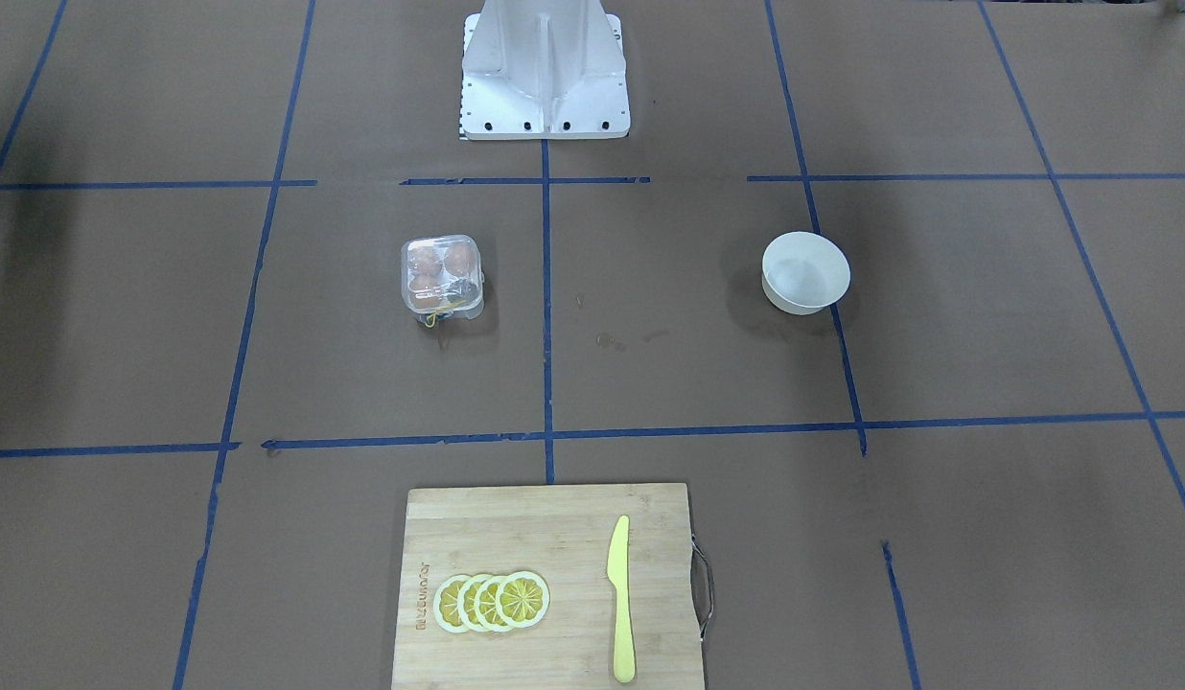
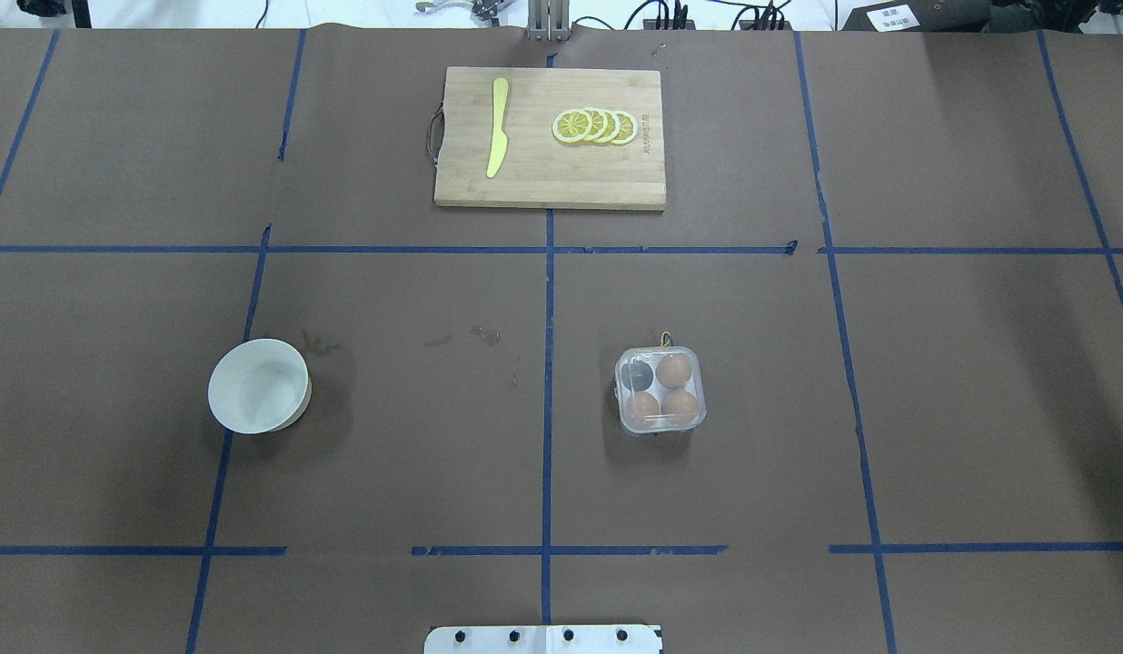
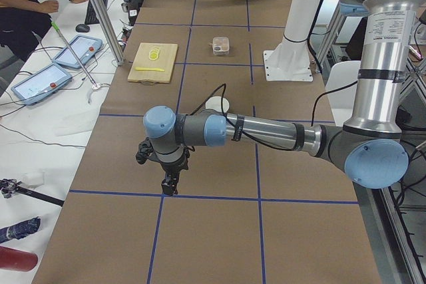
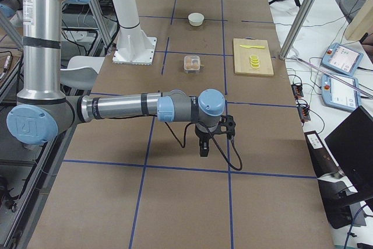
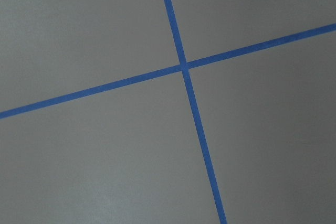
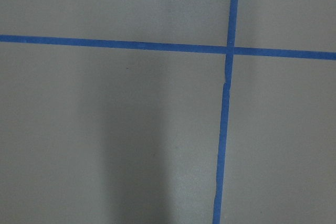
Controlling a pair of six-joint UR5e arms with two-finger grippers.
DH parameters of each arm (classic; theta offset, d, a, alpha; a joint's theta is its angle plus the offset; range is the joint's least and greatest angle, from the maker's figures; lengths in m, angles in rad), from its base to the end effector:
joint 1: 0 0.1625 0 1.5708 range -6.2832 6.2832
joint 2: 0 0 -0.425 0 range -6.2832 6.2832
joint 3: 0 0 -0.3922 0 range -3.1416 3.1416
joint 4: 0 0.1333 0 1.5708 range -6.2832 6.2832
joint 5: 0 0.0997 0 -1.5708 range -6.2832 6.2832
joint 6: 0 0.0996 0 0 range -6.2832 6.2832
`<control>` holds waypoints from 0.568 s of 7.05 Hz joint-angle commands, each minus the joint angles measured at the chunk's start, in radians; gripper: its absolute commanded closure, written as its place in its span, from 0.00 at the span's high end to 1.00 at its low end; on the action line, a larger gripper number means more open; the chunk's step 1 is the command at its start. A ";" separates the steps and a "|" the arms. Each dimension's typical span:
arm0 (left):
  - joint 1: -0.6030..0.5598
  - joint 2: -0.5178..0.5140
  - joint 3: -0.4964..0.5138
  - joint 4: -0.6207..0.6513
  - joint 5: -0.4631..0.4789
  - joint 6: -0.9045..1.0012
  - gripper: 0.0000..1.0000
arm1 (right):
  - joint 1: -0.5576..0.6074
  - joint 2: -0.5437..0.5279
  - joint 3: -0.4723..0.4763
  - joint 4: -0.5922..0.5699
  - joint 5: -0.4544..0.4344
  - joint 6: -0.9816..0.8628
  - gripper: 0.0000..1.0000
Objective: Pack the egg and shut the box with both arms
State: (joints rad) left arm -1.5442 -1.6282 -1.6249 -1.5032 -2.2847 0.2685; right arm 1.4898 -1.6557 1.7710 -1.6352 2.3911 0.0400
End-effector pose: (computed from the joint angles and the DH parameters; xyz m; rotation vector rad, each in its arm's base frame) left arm -0.0543 -0.5187 0.6140 0.1283 0.7062 0.2981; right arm 0.0233 -0.4600 0.6036 -0.0017 -0.8216 -0.0595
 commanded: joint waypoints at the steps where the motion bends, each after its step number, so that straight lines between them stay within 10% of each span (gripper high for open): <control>1: 0.001 0.004 0.028 -0.077 -0.004 0.006 1.00 | 0.000 0.004 0.001 0.000 0.005 0.003 1.00; 4: 0.003 -0.002 0.039 -0.089 0.026 0.001 1.00 | 0.000 0.011 -0.004 0.000 -0.001 0.000 1.00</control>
State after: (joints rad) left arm -1.5420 -1.6295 -1.5944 -1.5908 -2.2761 0.2707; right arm 1.4895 -1.6462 1.7695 -1.6356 2.3946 0.0409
